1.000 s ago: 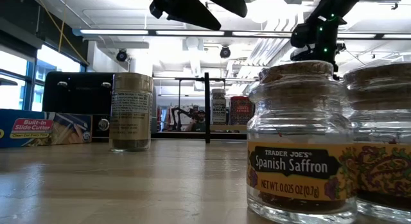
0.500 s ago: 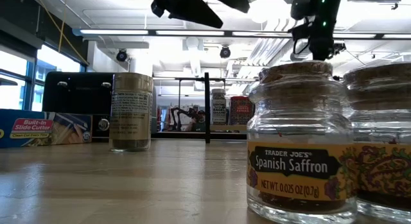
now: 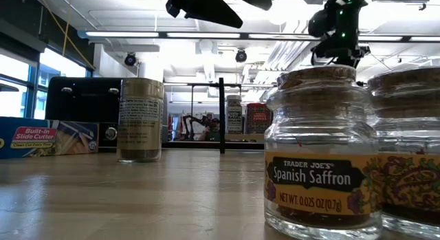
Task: Shelf spices
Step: Put the top right brown seasoning bottle on the shelf
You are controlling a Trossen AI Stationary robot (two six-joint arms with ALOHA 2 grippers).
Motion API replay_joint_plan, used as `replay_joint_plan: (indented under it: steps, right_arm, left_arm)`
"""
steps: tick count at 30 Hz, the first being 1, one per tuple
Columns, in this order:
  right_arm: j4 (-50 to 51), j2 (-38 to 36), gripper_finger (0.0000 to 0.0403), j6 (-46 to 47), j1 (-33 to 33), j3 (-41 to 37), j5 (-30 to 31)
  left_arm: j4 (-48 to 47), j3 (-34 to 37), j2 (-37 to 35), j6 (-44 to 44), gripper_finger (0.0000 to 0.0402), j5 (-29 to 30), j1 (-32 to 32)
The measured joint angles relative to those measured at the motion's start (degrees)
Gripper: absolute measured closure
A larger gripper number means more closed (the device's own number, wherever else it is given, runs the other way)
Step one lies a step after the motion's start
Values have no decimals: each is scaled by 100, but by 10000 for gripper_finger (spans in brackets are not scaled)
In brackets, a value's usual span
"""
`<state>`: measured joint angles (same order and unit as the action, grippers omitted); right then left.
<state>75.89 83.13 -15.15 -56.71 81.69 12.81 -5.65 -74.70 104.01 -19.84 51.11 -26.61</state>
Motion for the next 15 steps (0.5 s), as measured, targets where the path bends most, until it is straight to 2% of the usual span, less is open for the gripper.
replay_joint_plan:
  steps: [15]
  right_arm:
    - [9, 658, 402, 448, -266, 0, -83]
  left_arm:
    - [-5, 0, 0, -45, 94, -1, -42]
